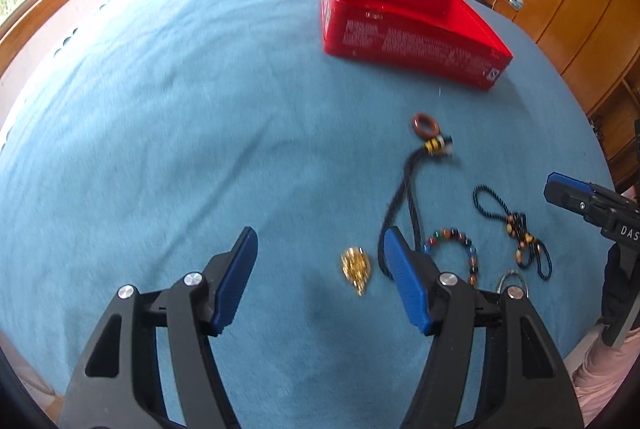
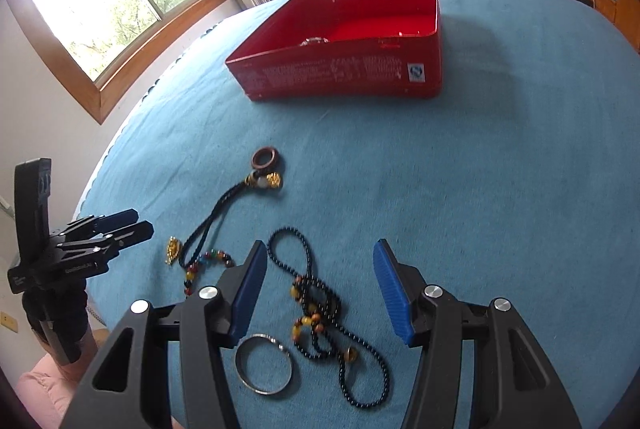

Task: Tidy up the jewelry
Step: 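Lower the left tool onto the gold pendant and close it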

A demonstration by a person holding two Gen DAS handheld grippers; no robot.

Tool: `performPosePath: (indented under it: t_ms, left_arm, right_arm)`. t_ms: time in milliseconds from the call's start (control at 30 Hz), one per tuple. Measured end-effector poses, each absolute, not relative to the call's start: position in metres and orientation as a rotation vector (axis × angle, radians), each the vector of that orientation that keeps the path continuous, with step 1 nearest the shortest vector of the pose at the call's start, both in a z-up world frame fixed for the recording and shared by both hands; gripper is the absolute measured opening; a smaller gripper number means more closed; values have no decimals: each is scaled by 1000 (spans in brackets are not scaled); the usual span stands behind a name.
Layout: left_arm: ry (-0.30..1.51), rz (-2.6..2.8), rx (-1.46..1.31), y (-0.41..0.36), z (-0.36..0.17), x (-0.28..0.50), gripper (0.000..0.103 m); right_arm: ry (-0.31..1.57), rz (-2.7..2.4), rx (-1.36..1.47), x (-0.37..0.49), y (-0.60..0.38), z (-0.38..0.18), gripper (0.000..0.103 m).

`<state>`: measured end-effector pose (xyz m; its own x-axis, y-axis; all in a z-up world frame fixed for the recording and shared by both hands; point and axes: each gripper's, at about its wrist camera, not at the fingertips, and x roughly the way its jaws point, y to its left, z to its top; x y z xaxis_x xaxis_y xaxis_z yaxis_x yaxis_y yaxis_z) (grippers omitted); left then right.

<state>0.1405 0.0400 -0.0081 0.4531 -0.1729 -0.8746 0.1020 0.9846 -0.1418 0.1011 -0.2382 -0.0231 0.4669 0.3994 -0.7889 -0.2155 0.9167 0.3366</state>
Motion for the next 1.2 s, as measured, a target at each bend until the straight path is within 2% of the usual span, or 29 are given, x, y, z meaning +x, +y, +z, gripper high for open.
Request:
performPosePath:
  t_ms: [600,700,767,867,1000,1200]
  left_arm:
    - [1192,-158,-25,17,-37,149,51]
    - [1196,-176,-13,15,-36,149,40]
    - [1198,-176,6,14,-37,148,28]
    - [1194,-176,20,15,-37,146,18]
    - [1194,-201,-9,22,-35,144,13]
    - [1183,-199,-42,34,-32,141,13]
  right_arm:
    - [1020,388,235,78,-248,-28,56]
    - [1020,385,239,77,-250,-27,56]
    - [1018,382,243,77,-252,-25,56]
    - [1015,382,246,78,-252,-24,56]
    - [1021,385,244,81,-250,-25,56]
    - [1031,384,241,81,-248,-26,56]
